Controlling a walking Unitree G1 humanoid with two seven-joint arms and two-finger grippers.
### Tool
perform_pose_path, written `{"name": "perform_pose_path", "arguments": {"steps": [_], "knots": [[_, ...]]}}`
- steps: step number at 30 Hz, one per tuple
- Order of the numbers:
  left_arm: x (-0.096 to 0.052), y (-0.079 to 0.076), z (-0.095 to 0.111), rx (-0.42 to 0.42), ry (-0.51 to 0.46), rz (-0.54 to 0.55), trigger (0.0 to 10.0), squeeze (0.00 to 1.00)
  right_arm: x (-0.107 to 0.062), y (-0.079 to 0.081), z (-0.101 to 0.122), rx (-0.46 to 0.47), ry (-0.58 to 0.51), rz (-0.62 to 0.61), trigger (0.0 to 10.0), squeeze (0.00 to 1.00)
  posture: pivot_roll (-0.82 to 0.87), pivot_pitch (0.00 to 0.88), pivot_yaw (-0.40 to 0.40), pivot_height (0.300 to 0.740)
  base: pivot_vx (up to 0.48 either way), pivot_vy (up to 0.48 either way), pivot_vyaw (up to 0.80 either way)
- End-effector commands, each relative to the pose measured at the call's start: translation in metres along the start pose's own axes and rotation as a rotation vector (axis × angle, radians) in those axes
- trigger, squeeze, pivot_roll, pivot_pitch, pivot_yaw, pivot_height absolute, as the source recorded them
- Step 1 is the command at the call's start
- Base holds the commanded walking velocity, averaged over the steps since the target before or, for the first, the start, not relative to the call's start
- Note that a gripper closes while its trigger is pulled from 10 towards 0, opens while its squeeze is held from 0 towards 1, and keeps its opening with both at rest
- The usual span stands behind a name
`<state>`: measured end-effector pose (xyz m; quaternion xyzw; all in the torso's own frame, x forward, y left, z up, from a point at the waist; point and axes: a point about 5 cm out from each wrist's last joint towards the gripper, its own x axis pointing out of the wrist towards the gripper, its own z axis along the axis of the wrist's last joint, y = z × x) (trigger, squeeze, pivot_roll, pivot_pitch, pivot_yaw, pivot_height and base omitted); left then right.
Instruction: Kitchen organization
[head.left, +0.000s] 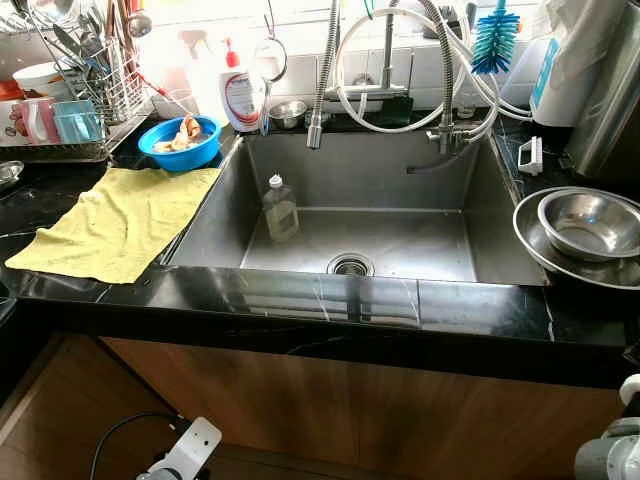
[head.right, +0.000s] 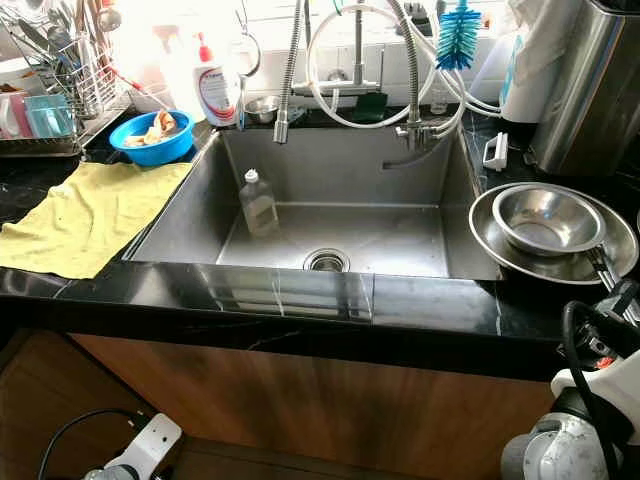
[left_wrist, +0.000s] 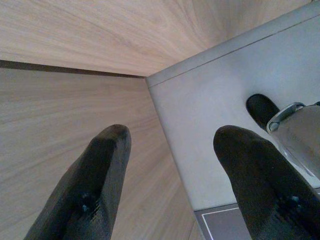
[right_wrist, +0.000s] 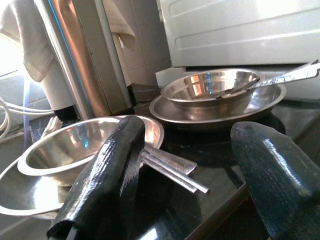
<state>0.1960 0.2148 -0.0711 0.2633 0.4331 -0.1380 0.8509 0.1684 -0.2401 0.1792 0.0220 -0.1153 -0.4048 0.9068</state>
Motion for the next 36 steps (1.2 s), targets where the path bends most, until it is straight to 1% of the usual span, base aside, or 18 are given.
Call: {"name": "perform_pose_path", "arguments": {"steps": [1,6,11,21,24,25,26,27,30,31,32,33,35,36], "knots": [[-0.001,0.002,-0.004,-0.010,0.017,0.008,10.0,0.00,-0.015,0.002,-0.017,0.065,0.128,-0.048,10.0,0.00,-0.15,0.000,0.092,0.740,0.000,0.000,0.00],[-0.001,0.002,-0.004,-0.009,0.017,0.008,10.0,0.00,-0.016,0.003,-0.025,0.089,0.189,-0.048,10.0,0.00,-0.14,0.000,0.092,0.740,0.000,0.000,0.00],[-0.001,0.002,-0.004,-0.010,0.015,0.009,10.0,0.00,-0.016,0.006,-0.027,0.090,0.202,-0.016,10.0,0.00,-0.14,0.000,0.091,0.740,0.000,0.000,0.00],[-0.001,0.002,-0.004,-0.008,0.015,0.008,10.0,0.00,-0.015,0.010,-0.027,0.101,0.210,0.006,10.0,0.00,-0.14,0.000,0.090,0.740,0.000,0.000,0.00],[-0.001,0.001,-0.004,-0.010,0.016,0.008,10.0,0.00,-0.015,0.014,-0.022,0.036,0.165,0.064,10.0,0.00,-0.14,0.000,0.088,0.740,0.000,0.000,0.00],[-0.001,0.002,-0.004,-0.011,0.016,0.009,10.0,0.00,-0.015,0.020,-0.017,0.009,0.129,0.114,10.0,0.00,-0.15,0.000,0.089,0.740,0.000,0.000,0.00],[-0.001,0.002,-0.004,-0.011,0.016,0.009,10.0,0.00,-0.015,0.020,-0.017,0.009,0.129,0.114,10.0,0.00,-0.15,0.000,0.089,0.740,0.000,0.000,0.00],[-0.001,0.001,-0.004,-0.012,0.016,0.009,10.0,0.00,-0.015,0.025,-0.013,0.001,0.104,0.149,10.0,0.00,-0.15,0.000,0.088,0.740,0.000,0.000,0.00],[-0.001,0.001,-0.004,-0.011,0.015,0.008,10.0,0.00,-0.015,0.028,-0.009,-0.022,0.075,0.184,10.0,0.00,-0.15,0.000,0.087,0.740,0.000,0.000,0.00],[-0.001,0.001,-0.004,-0.015,0.015,0.008,10.0,0.00,-0.015,0.031,-0.004,-0.084,0.015,0.244,10.0,0.00,-0.14,0.000,0.087,0.740,0.000,0.000,0.00],[-0.001,0.001,-0.004,-0.015,0.015,0.008,10.0,0.00,-0.015,0.031,-0.004,-0.084,0.015,0.244,10.0,0.00,-0.14,0.000,0.087,0.740,0.000,0.000,0.00],[-0.001,0.001,-0.004,-0.019,0.015,0.009,10.0,0.00,-0.016,0.035,0.003,-0.129,-0.048,0.298,10.0,0.00,-0.15,0.000,0.086,0.740,0.000,0.000,0.00],[-0.001,0.001,-0.004,-0.019,0.014,0.009,10.0,0.00,-0.017,0.035,0.007,-0.138,-0.070,0.313,10.0,0.00,-0.15,0.000,0.086,0.740,0.000,0.000,0.00],[-0.001,0.001,-0.004,-0.020,0.014,0.008,10.0,0.00,-0.018,0.033,0.010,-0.151,-0.080,0.301,10.0,0.00,-0.15,0.000,0.084,0.740,0.000,0.000,0.00]]}}
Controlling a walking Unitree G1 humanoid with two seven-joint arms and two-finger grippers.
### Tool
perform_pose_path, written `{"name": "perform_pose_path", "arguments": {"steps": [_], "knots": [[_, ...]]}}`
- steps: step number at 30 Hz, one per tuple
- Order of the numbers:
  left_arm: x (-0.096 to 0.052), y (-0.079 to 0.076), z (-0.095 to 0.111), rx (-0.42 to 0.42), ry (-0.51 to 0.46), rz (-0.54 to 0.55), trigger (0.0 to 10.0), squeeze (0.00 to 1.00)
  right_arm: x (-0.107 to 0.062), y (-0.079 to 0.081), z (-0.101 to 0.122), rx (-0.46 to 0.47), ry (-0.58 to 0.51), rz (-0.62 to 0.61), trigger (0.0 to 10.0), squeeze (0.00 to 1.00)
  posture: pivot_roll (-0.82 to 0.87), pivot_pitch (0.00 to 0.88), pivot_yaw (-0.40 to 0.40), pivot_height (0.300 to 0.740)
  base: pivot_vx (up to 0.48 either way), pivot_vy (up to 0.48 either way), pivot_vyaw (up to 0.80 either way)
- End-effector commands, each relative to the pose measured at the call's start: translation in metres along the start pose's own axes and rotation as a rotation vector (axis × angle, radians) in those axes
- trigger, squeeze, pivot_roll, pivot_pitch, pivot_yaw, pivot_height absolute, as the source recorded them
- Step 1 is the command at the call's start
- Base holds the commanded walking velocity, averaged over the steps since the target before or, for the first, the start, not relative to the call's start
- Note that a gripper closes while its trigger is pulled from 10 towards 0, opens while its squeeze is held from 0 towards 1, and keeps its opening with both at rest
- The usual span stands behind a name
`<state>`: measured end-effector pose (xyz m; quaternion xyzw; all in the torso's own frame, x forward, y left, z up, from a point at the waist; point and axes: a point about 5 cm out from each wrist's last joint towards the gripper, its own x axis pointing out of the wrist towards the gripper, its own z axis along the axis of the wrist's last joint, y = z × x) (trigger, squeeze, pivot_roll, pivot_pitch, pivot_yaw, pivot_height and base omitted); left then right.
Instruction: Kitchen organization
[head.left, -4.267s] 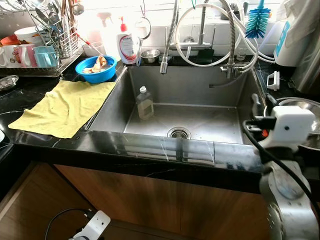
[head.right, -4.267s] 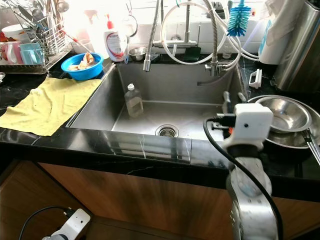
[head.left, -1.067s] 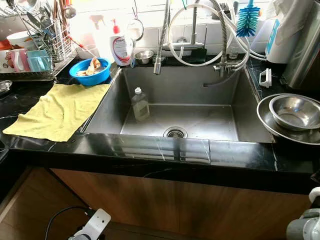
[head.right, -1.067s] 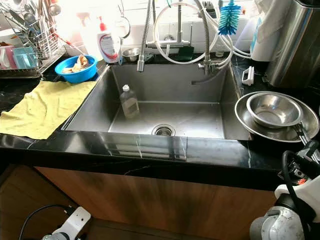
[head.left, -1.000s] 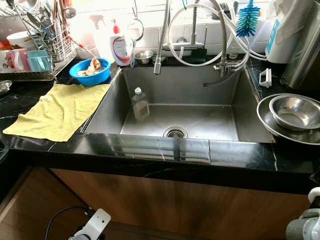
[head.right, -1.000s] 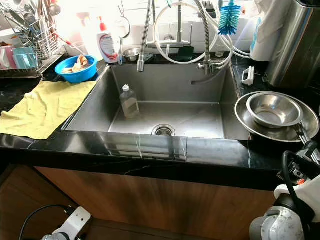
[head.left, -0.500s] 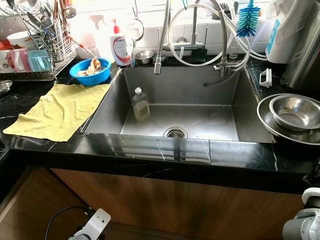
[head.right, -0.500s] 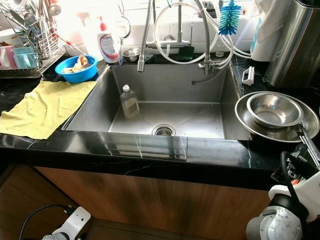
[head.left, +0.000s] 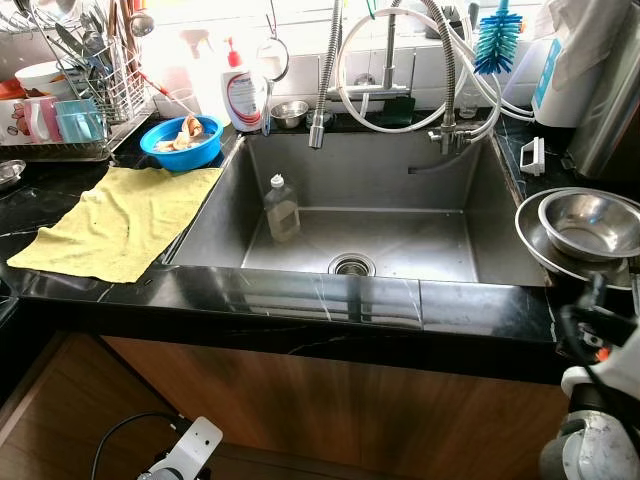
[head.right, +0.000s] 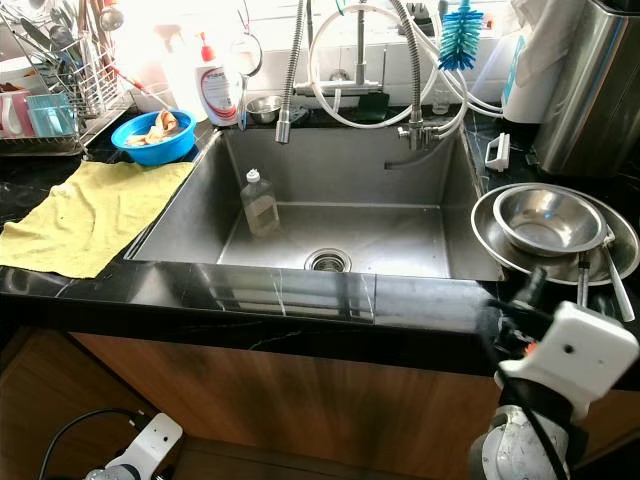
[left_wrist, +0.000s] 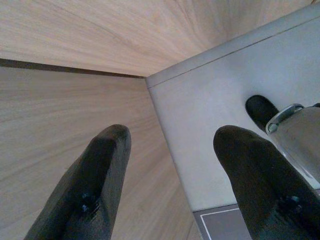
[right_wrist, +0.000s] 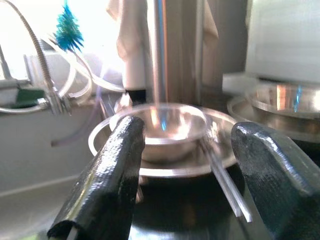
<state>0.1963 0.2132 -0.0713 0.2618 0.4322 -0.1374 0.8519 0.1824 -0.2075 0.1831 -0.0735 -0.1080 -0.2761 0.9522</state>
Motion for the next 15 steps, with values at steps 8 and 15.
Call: {"name": "perform_pose_path", "arguments": {"steps": [8,15], "knots": [[-0.001,0.003,-0.004,-0.019,0.016,0.007,10.0,0.00,-0.001,-0.010,0.017,-0.041,-0.076,-0.064,10.0,0.00,-0.15,0.000,0.087,0.740,0.000,0.000,0.00],[-0.001,0.003,-0.003,-0.019,0.015,0.007,10.0,0.00,-0.002,0.037,-0.002,-0.085,-0.006,0.392,10.0,0.00,-0.15,0.000,0.091,0.740,0.000,0.000,0.00]]}}
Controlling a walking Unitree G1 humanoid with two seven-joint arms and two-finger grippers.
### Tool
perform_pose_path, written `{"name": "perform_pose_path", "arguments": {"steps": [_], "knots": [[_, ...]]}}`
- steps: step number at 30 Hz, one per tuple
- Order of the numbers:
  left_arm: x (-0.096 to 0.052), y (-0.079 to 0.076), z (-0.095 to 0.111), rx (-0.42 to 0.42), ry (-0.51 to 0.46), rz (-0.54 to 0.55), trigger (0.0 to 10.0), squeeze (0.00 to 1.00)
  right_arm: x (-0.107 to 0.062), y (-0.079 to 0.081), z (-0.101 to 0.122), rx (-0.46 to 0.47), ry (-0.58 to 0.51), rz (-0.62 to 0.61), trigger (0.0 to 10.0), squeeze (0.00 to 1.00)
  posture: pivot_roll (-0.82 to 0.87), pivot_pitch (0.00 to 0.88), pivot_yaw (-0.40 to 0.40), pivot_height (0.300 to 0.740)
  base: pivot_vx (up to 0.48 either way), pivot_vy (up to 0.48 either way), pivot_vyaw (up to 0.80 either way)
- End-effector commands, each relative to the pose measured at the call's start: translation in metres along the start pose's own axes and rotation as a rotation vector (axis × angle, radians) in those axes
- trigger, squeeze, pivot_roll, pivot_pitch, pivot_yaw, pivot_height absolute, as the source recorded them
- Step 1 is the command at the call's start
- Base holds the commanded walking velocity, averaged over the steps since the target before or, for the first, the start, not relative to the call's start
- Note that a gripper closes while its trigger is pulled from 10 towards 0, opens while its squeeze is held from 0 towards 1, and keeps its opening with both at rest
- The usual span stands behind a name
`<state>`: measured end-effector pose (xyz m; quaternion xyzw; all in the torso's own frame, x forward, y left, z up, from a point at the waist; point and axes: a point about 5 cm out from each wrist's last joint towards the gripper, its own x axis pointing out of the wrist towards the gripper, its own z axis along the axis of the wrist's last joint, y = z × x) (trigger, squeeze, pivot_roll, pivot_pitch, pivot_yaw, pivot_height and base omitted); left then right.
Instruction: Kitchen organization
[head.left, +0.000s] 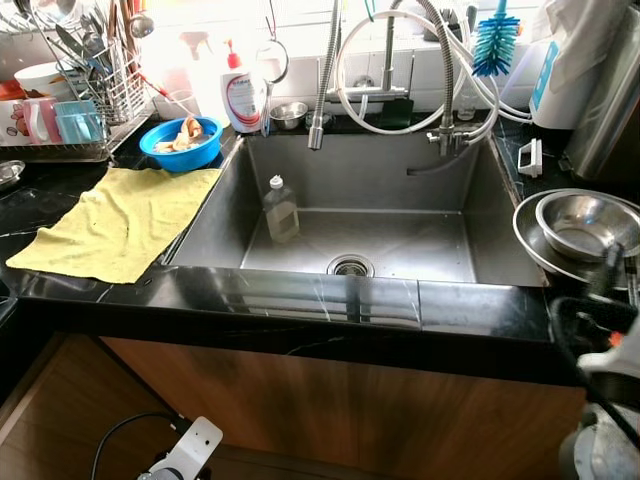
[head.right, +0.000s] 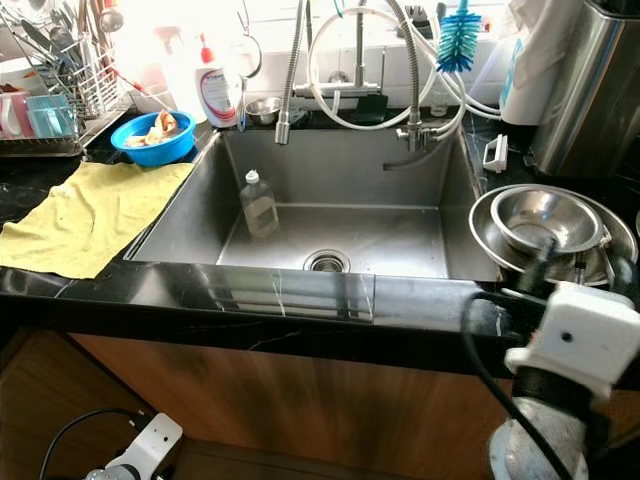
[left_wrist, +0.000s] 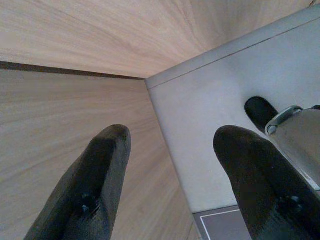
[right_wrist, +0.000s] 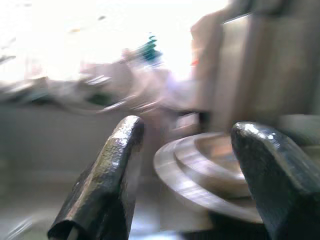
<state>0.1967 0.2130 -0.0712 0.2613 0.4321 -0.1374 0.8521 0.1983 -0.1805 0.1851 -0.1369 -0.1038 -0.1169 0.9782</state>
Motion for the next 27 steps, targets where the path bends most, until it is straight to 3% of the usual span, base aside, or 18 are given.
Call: {"name": "perform_pose_path", "arguments": {"steps": [1,4,11,14,15,17,18,19,22,27], "knots": [[-0.001,0.003,-0.003,-0.019,0.016,0.007,10.0,0.00,0.000,0.009,-0.007,0.003,0.039,0.080,10.0,0.00,-0.15,0.000,0.091,0.740,0.000,0.000,0.00],[-0.001,0.003,-0.004,-0.024,0.019,0.008,10.0,0.00,0.004,0.014,-0.010,0.025,0.048,0.111,10.0,0.00,-0.15,0.000,0.093,0.740,0.000,0.000,0.00],[-0.001,0.004,-0.004,-0.029,0.019,0.010,10.0,0.00,0.014,0.018,-0.010,-0.113,0.019,0.233,10.0,0.00,-0.16,0.000,0.095,0.740,0.000,0.000,0.00],[-0.001,0.004,-0.004,-0.033,0.019,0.011,10.0,0.00,0.012,0.008,-0.009,-0.248,0.010,0.271,10.0,0.00,-0.16,0.000,0.096,0.740,0.000,0.000,0.00],[-0.001,0.005,-0.004,-0.034,0.021,0.011,10.0,0.00,0.008,0.002,-0.010,-0.416,-0.009,0.369,10.0,0.00,-0.17,0.000,0.100,0.740,0.000,0.000,0.00],[-0.001,0.005,-0.004,-0.034,0.021,0.010,10.0,0.00,0.005,-0.005,-0.012,-0.553,-0.006,0.460,10.0,0.00,-0.18,0.000,0.101,0.740,0.000,0.000,0.00],[-0.001,0.005,-0.004,-0.034,0.021,0.010,10.0,0.00,0.005,-0.005,-0.012,-0.553,-0.006,0.460,10.0,0.00,-0.18,0.000,0.101,0.740,0.000,0.000,0.00],[-0.001,0.004,-0.004,-0.034,0.022,0.009,10.0,0.00,0.007,-0.019,-0.009,-0.618,0.010,0.442,10.0,0.00,-0.18,0.000,0.102,0.740,0.000,0.000,0.00],[-0.001,0.005,-0.003,-0.034,0.022,0.009,10.0,0.00,0.011,-0.037,0.000,-0.665,0.012,0.392,10.0,0.00,-0.18,0.000,0.104,0.740,0.000,0.000,0.00],[0.000,0.006,-0.001,-0.031,0.017,0.009,10.0,0.00,0.008,-0.055,0.009,-0.820,0.031,0.413,10.0,0.00,-0.19,0.000,0.115,0.740,0.000,0.000,0.00]]}}
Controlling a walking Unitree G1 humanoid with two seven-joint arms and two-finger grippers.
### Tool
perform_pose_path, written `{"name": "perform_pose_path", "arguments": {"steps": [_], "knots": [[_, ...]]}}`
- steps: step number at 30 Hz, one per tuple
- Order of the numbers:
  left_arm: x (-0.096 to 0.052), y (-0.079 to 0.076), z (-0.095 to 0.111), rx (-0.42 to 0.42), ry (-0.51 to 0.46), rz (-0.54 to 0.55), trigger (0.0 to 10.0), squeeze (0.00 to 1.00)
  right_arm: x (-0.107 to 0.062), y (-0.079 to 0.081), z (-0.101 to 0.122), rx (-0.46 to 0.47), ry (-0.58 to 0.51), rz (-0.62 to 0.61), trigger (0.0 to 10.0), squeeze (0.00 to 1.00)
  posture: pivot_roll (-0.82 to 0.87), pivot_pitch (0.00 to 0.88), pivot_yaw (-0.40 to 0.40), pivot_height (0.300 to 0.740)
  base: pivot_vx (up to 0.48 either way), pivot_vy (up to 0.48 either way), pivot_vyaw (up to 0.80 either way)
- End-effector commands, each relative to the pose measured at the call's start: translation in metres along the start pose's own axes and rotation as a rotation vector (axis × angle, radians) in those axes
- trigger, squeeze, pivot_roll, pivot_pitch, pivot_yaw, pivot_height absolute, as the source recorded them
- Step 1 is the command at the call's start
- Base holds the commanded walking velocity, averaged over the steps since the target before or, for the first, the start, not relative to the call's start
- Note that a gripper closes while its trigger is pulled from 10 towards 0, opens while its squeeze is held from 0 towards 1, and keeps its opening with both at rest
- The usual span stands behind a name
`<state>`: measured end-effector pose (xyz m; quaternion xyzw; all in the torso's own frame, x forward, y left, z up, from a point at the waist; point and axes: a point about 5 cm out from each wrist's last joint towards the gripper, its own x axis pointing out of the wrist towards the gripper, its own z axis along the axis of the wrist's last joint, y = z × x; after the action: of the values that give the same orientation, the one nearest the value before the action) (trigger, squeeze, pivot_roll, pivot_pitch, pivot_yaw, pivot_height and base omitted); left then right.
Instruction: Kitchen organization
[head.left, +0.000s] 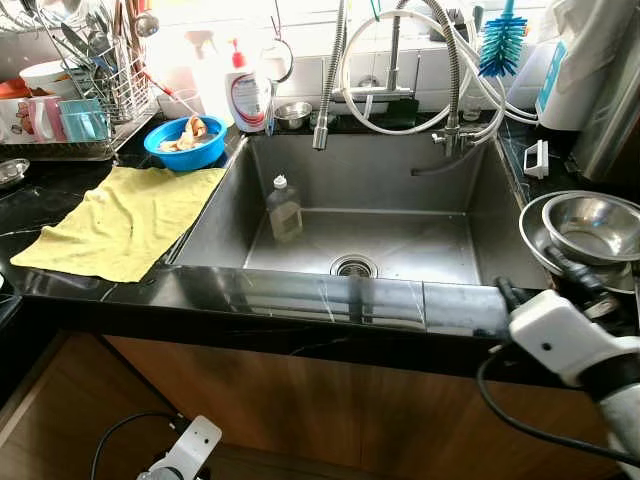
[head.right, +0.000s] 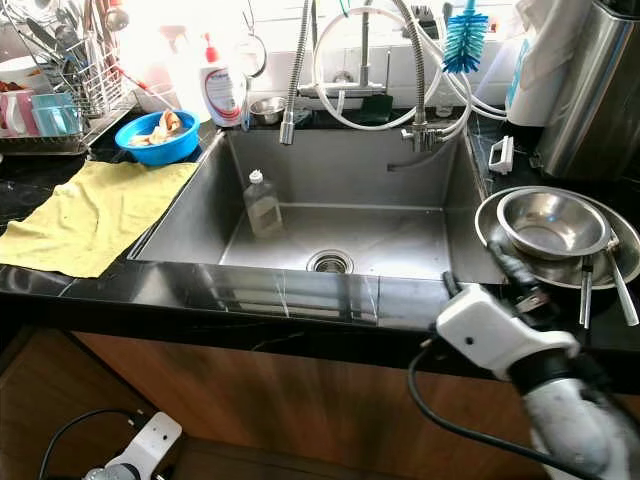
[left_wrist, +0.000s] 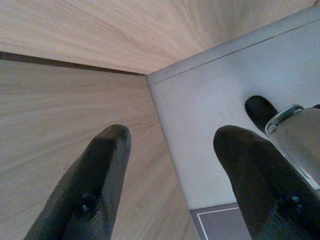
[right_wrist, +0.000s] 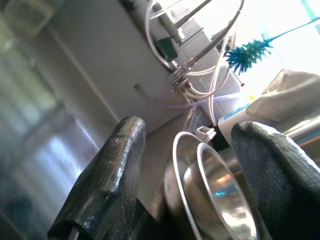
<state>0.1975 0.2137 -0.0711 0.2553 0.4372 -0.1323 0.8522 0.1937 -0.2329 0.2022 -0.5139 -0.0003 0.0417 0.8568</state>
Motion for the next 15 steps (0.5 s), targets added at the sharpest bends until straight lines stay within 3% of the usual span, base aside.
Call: {"name": "perform_pose_path", "arguments": {"steps": [1,9,11,15], "knots": [[-0.001,0.005,-0.001,-0.014,0.007,0.008,10.0,0.00,-0.005,-0.006,0.005,-0.054,-0.008,0.017,10.0,0.00,-0.19,0.000,0.115,0.740,0.000,0.000,0.00],[0.000,0.005,-0.001,0.000,0.005,0.001,10.0,0.00,-0.020,-0.010,0.005,-0.022,0.031,0.080,10.0,0.00,-0.21,0.000,0.123,0.740,0.000,0.000,0.00],[0.000,0.004,0.000,-0.002,0.005,0.000,10.0,0.00,-0.024,-0.017,-0.001,-0.016,0.084,0.067,10.0,0.00,-0.21,0.000,0.124,0.740,0.000,0.000,0.00],[0.000,0.004,0.000,0.000,0.006,-0.003,10.0,0.00,-0.031,-0.015,-0.015,0.012,0.220,0.091,10.0,0.00,-0.21,0.000,0.126,0.740,0.000,0.000,0.00]]}}
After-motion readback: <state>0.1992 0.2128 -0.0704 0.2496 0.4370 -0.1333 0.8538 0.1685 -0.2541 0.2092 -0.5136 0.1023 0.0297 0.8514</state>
